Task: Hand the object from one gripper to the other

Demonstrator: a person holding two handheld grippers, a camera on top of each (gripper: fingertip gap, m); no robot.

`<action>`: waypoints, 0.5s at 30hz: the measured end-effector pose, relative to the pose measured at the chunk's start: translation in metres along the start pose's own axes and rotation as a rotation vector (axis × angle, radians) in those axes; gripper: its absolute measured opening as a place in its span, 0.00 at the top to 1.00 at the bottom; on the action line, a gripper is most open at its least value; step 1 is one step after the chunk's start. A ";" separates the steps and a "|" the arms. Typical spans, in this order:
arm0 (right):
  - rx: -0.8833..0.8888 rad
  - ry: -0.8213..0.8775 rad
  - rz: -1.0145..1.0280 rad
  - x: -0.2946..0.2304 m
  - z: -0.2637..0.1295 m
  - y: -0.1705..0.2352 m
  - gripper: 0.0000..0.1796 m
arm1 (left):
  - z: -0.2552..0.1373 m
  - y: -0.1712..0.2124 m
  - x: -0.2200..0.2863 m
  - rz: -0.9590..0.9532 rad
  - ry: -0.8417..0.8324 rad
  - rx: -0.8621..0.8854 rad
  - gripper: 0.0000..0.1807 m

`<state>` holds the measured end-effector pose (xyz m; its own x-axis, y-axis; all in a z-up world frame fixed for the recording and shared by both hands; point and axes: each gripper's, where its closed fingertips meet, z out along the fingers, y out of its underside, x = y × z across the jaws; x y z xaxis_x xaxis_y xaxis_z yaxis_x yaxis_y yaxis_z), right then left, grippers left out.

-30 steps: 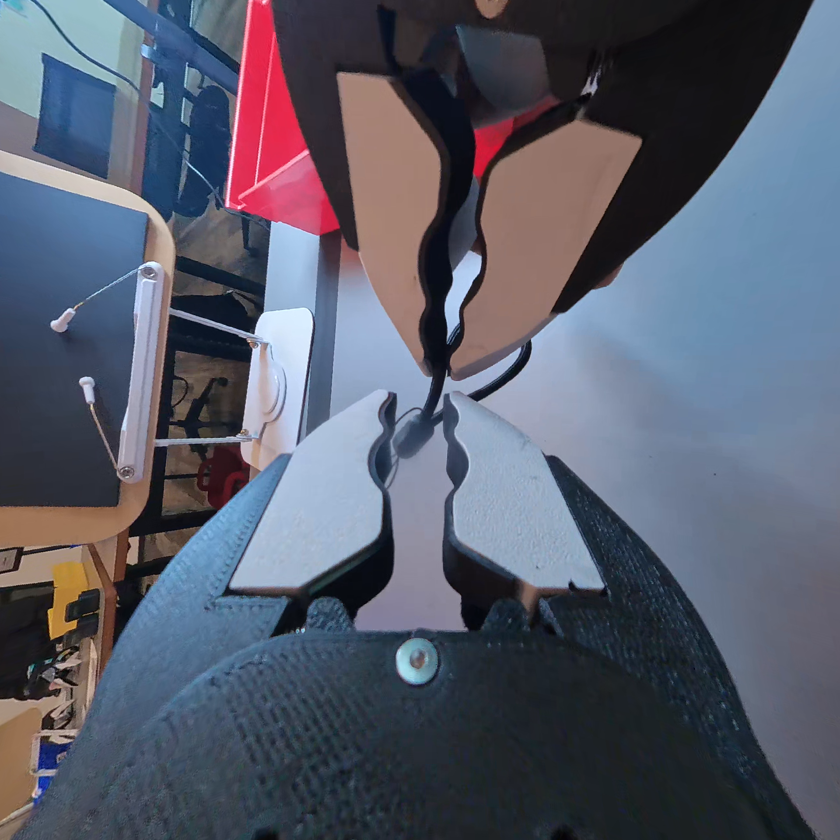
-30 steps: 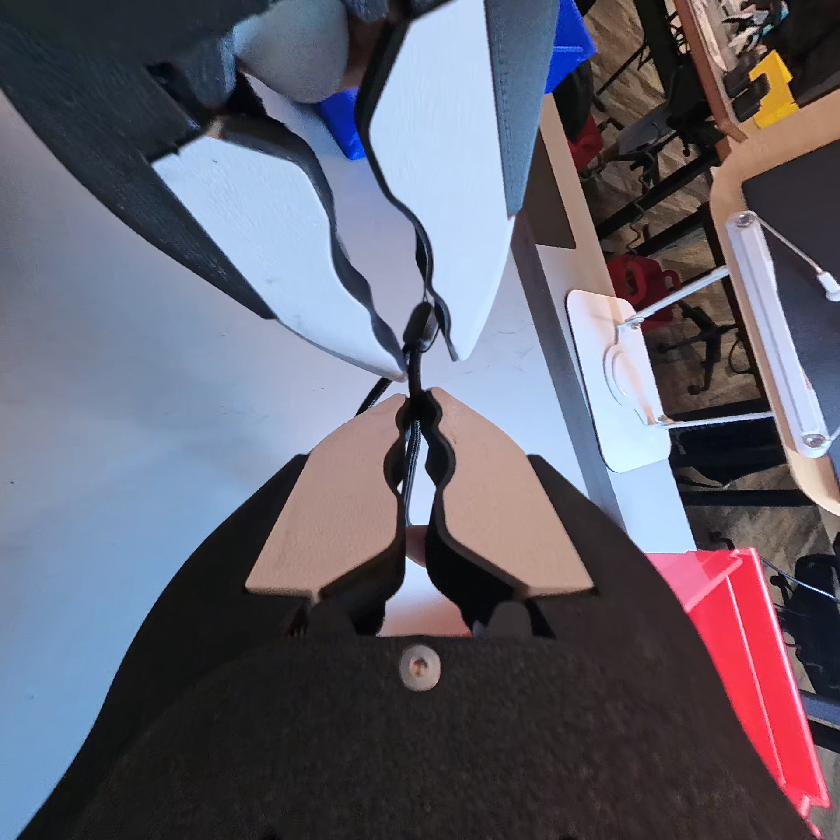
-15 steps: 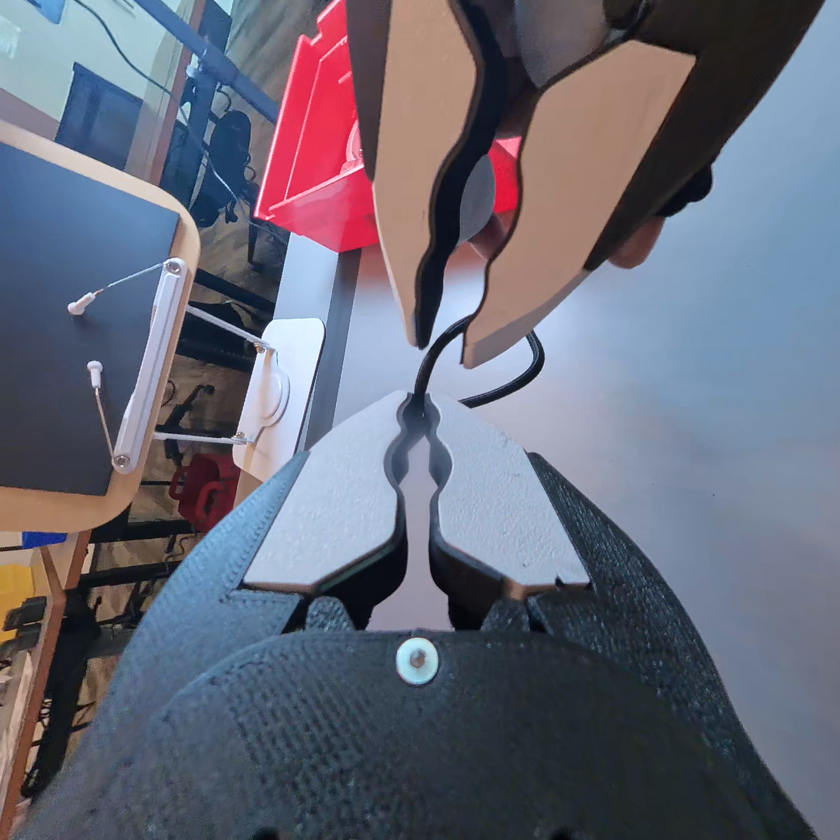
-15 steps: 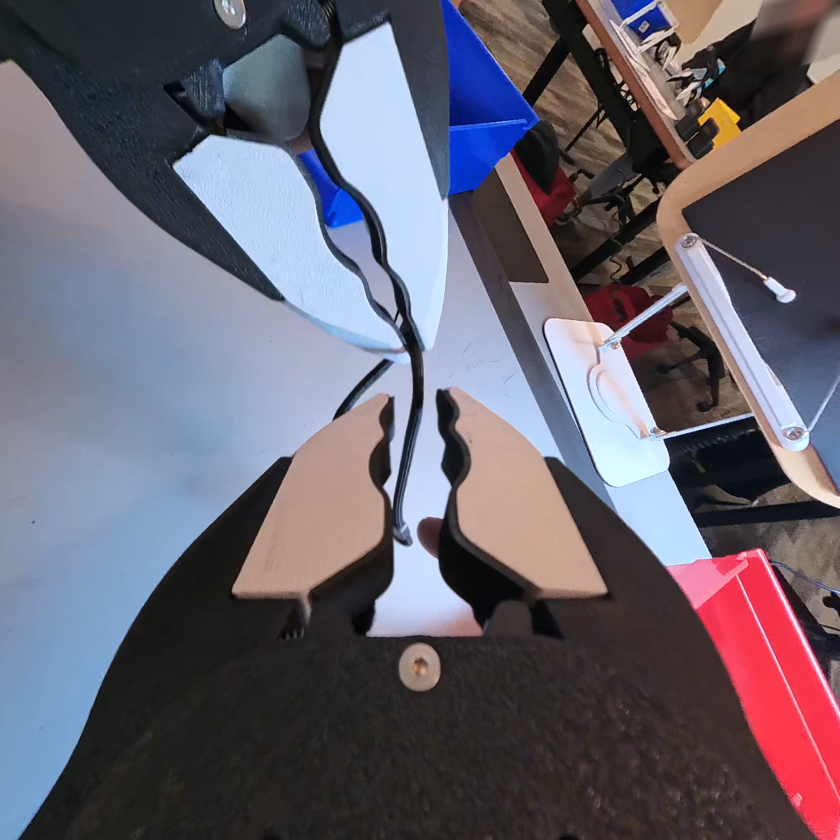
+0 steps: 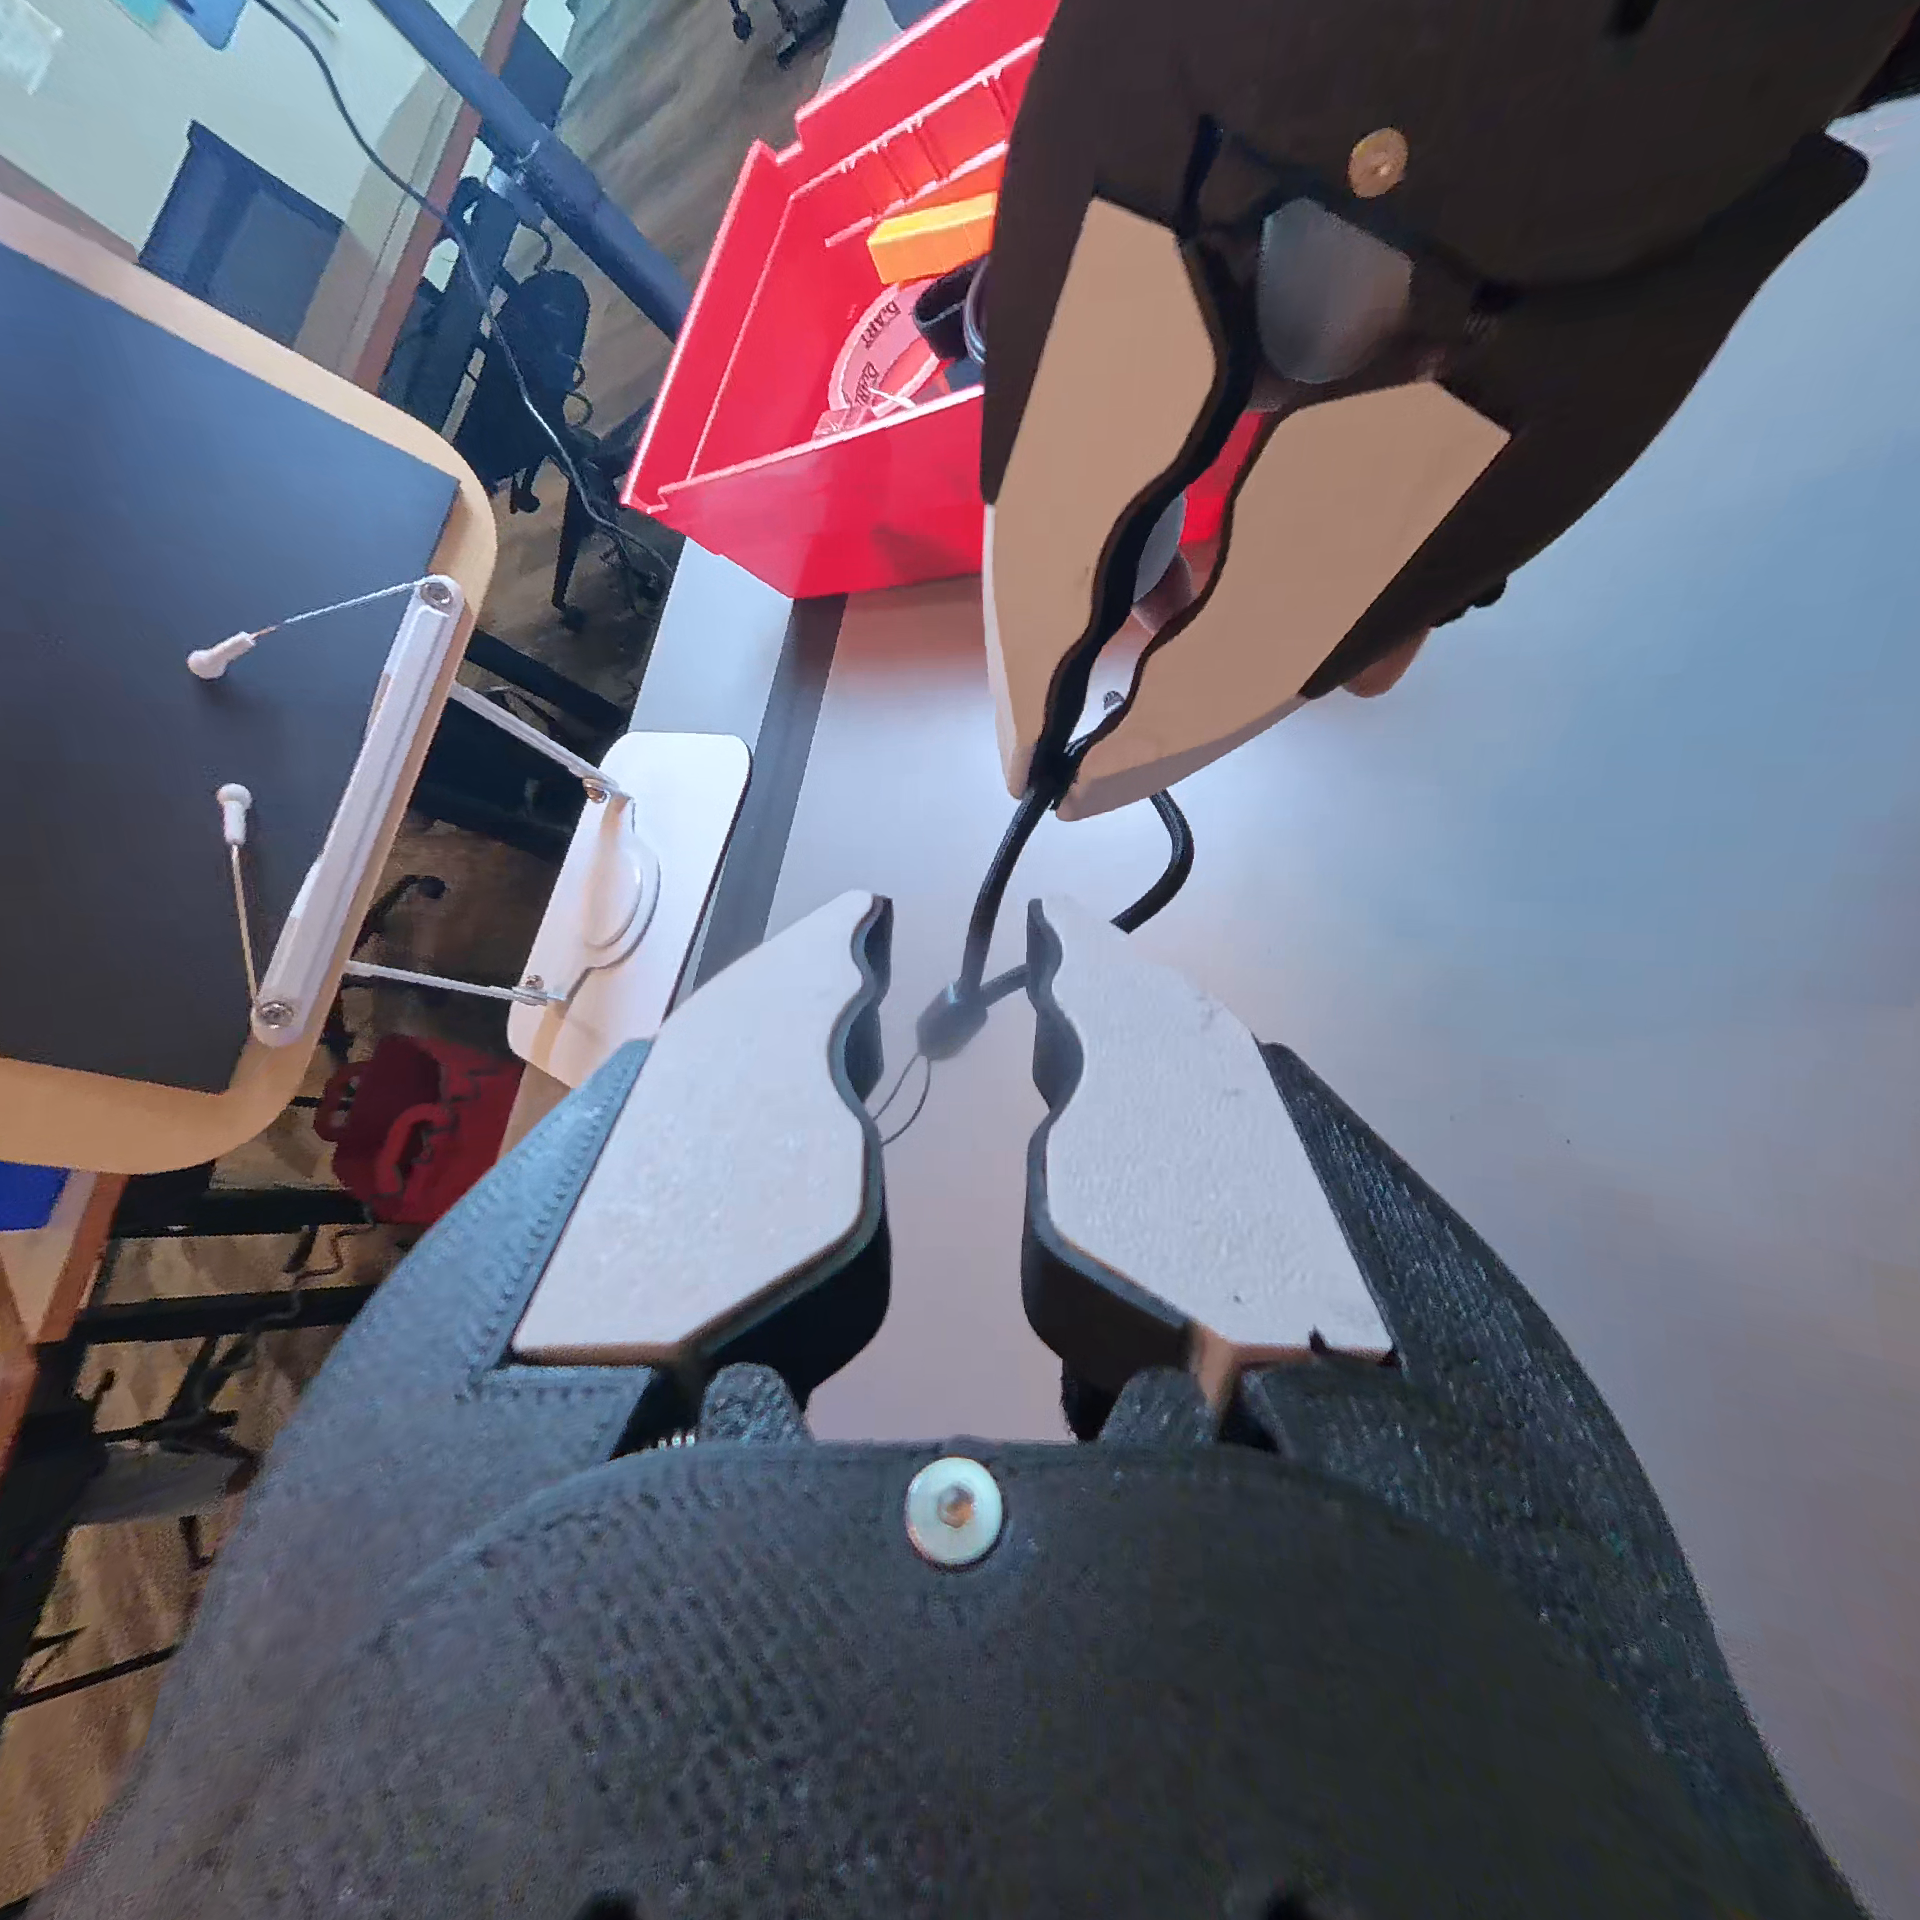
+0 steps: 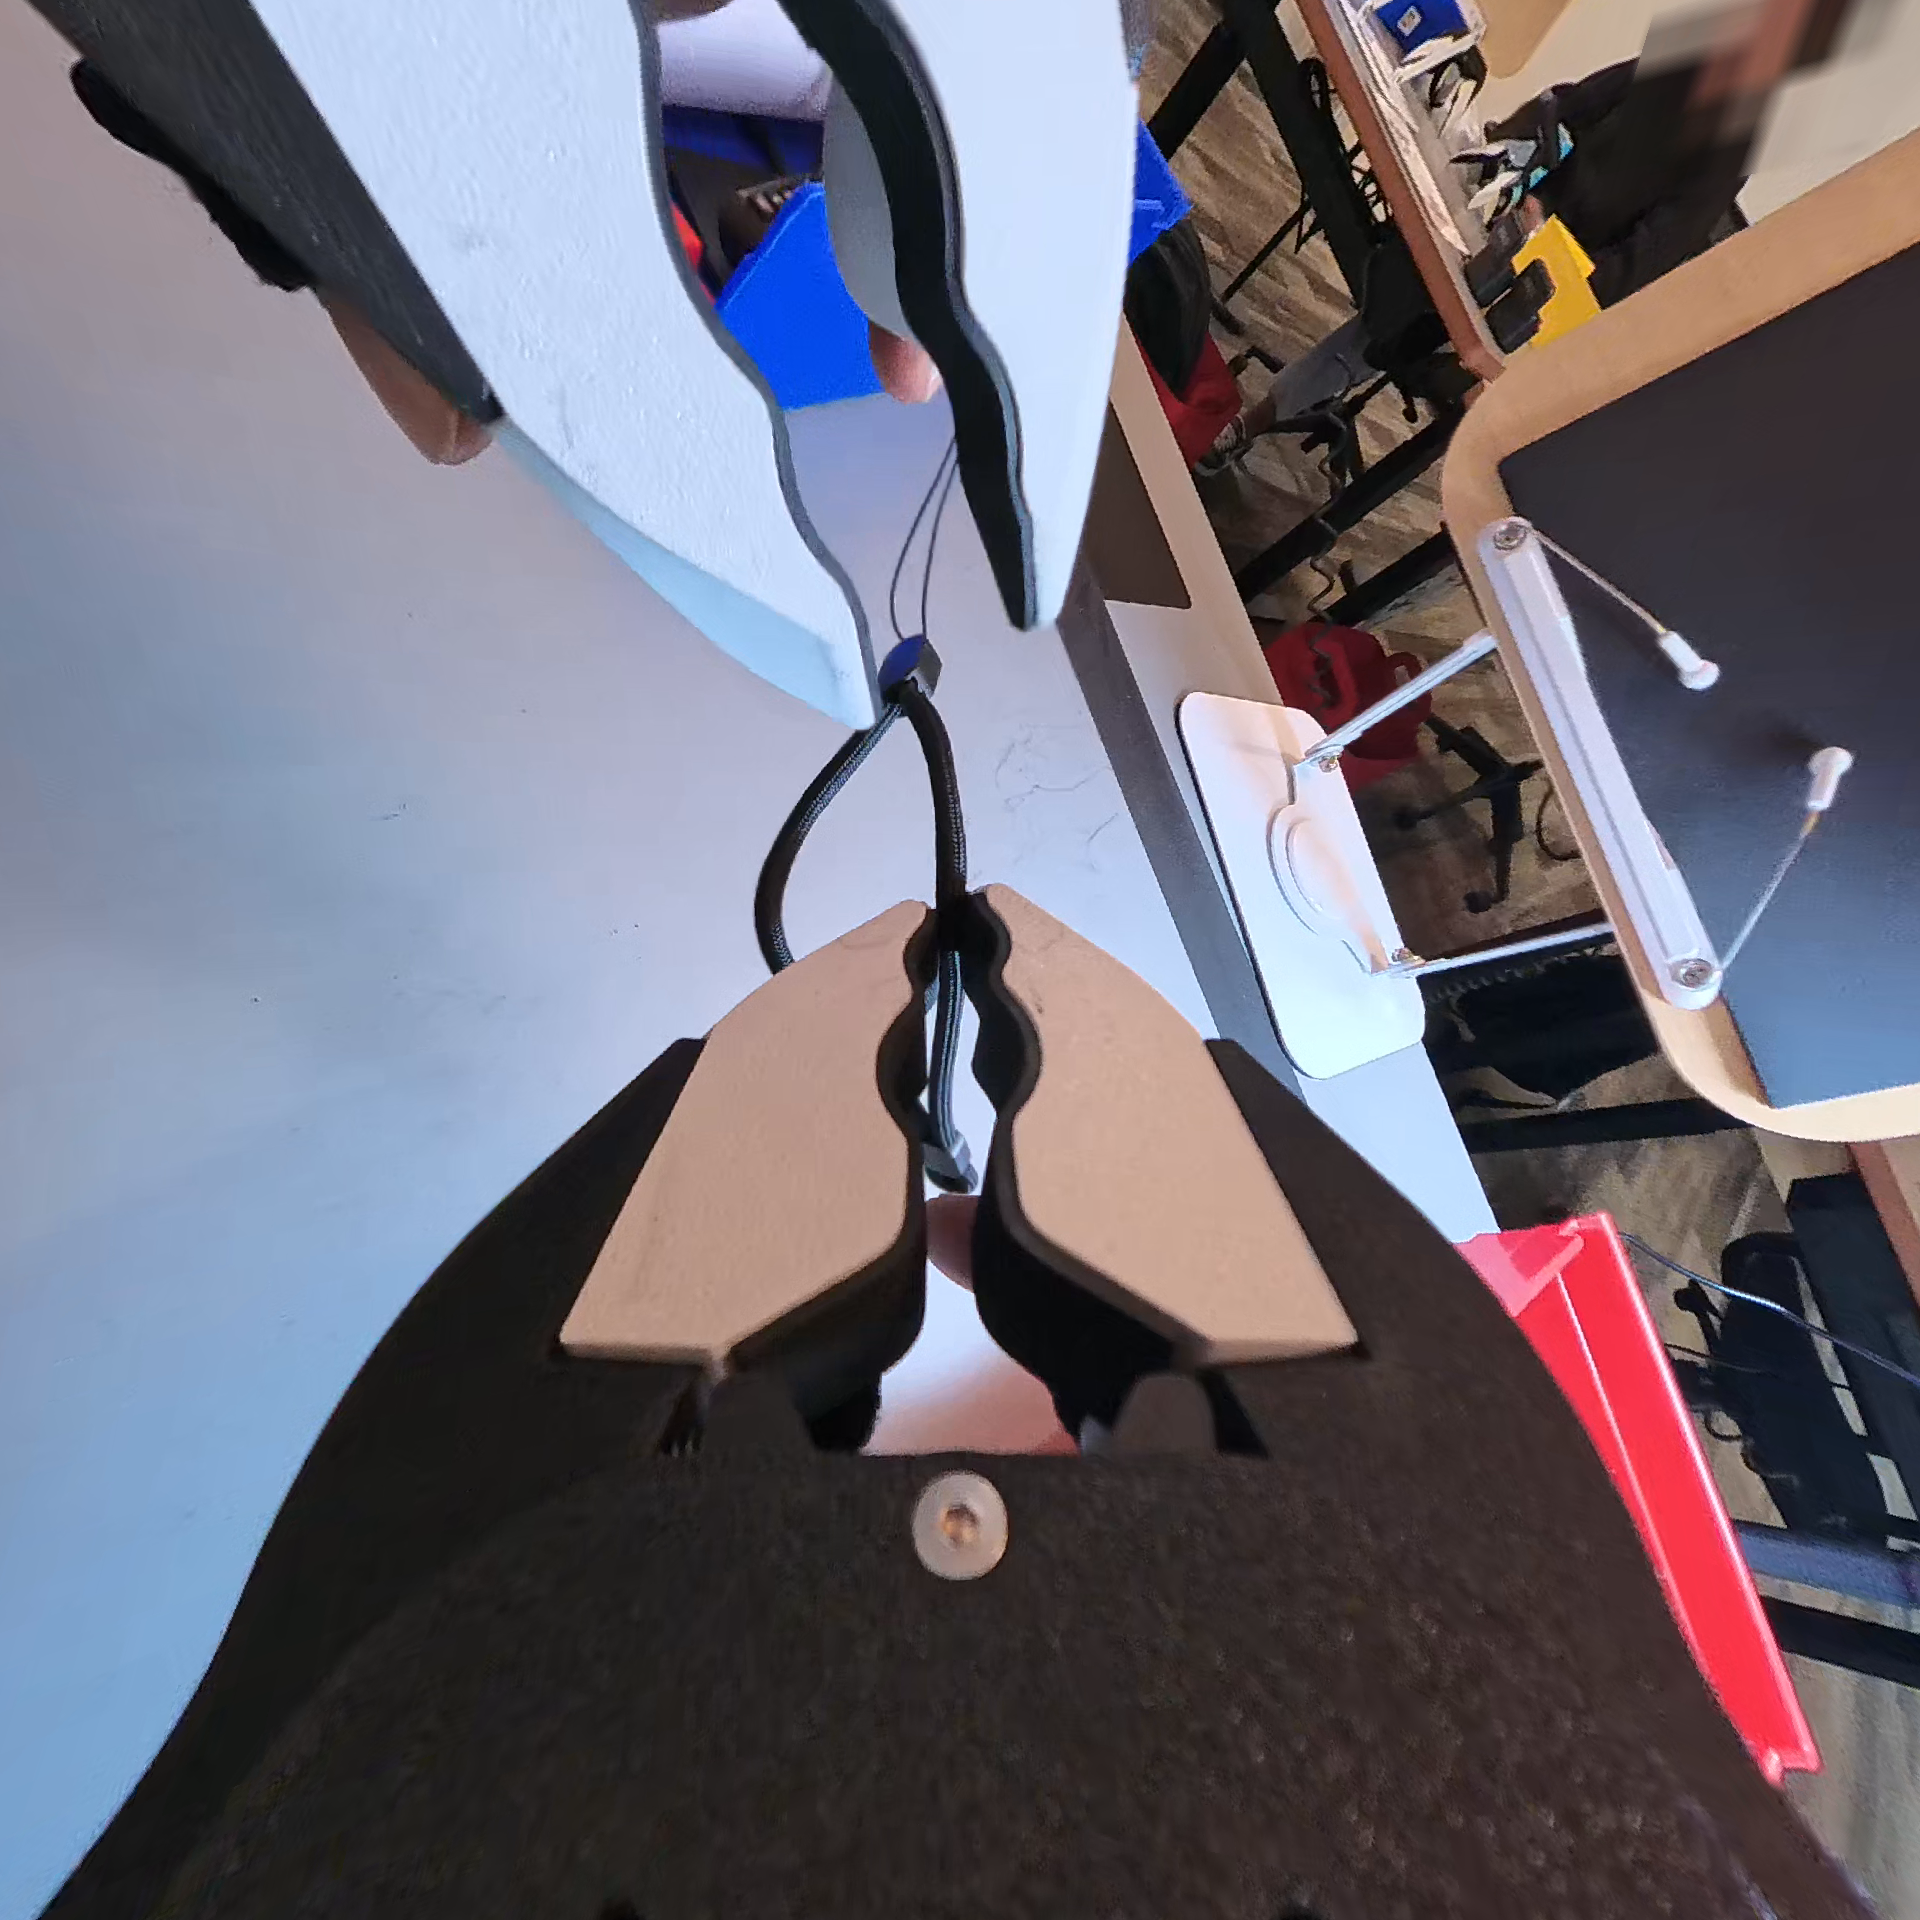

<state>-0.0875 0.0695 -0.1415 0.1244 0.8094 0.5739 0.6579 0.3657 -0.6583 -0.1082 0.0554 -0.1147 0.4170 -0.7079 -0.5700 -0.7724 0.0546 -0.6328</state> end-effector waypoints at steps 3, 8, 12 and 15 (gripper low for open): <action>0.006 -0.008 -0.024 -0.005 0.001 -0.003 0.98 | 0.007 0.002 0.010 0.039 0.018 -0.030 0.87; 0.032 -0.019 -0.068 -0.011 -0.001 -0.010 0.98 | 0.020 0.011 0.015 0.107 0.002 -0.080 0.98; 0.064 -0.024 -0.030 -0.003 -0.006 -0.010 0.96 | 0.016 0.005 0.010 0.072 -0.003 -0.039 0.98; 0.047 -0.027 -0.017 0.002 -0.007 -0.004 0.92 | 0.013 0.004 0.006 0.059 -0.016 -0.027 0.98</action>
<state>-0.0847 0.0665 -0.1351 0.0936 0.8148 0.5722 0.6240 0.3998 -0.6714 -0.1030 0.0603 -0.1272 0.3781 -0.6927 -0.6141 -0.8081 0.0767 -0.5840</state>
